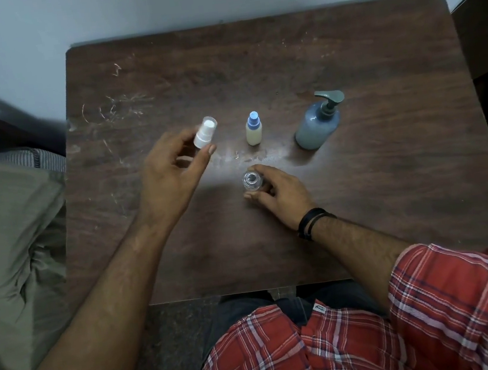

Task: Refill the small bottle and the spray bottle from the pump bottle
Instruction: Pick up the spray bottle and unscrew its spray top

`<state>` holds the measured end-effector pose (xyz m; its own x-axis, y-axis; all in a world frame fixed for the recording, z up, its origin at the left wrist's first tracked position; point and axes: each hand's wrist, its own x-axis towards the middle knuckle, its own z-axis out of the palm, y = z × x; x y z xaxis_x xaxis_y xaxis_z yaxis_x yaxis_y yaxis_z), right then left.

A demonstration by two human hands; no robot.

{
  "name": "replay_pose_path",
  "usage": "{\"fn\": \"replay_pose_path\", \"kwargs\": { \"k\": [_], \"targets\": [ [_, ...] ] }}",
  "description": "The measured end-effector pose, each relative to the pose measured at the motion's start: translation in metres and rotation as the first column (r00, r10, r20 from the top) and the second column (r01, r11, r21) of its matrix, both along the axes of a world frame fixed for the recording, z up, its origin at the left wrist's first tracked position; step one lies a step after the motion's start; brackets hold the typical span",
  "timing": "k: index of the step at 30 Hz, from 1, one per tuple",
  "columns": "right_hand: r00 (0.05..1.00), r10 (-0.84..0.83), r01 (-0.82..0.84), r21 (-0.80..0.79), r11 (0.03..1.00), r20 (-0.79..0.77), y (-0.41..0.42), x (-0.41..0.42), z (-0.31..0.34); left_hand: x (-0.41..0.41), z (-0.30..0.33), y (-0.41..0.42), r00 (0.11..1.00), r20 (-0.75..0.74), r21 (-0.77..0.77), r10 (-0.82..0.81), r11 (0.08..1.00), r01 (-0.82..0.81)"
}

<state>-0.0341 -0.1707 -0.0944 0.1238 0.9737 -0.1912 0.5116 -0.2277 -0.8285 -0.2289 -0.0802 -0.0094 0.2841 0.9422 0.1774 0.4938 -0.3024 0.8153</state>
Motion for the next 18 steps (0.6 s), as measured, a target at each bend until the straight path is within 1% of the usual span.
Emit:
{"fn": "replay_pose_path", "kwargs": {
  "k": [1, 3, 5, 6, 7, 9, 13, 18],
  "targets": [
    [1.000, -0.002, 0.002, 0.003, 1.000, -0.002, 0.000, 0.000, 0.000, -0.004, -0.011, 0.005, 0.992, -0.124, 0.012, -0.018, 1.000, 0.020],
    [1.000, -0.002, 0.002, 0.006, 1.000, -0.006, 0.000, 0.000, 0.001, -0.011, -0.037, 0.010, 0.936, -0.349, -0.027, -0.049, 0.999, 0.043],
    [1.000, -0.007, 0.007, 0.002, 1.000, -0.013, 0.000, 0.000, 0.002, -0.014, -0.059, 0.010, 0.852, -0.515, -0.124, -0.096, 0.992, 0.037],
    [1.000, -0.010, 0.010, -0.005, 1.000, -0.014, 0.000, 0.000, 0.003, -0.014, -0.066, 0.009, 0.817, -0.564, -0.171, -0.123, 0.985, 0.031],
    [1.000, -0.010, 0.010, -0.014, 1.000, -0.010, 0.000, 0.000, 0.003, -0.013, -0.072, 0.008, 0.795, -0.589, -0.203, -0.147, 0.979, 0.030],
    [1.000, 0.000, 0.000, -0.035, 0.999, 0.004, -0.001, 0.000, 0.004, -0.011, -0.080, 0.007, 0.779, -0.604, -0.234, -0.168, 0.972, 0.027],
    [0.999, 0.029, -0.027, -0.051, 0.998, 0.034, 0.000, 0.002, 0.006, -0.007, -0.085, 0.007, 0.758, -0.634, -0.233, -0.155, 0.973, 0.004],
    [0.999, 0.037, -0.036, -0.033, 0.999, 0.024, -0.002, 0.002, 0.002, -0.008, -0.083, 0.005, 0.765, -0.627, -0.244, -0.150, 0.970, -0.009]
  ]
}}
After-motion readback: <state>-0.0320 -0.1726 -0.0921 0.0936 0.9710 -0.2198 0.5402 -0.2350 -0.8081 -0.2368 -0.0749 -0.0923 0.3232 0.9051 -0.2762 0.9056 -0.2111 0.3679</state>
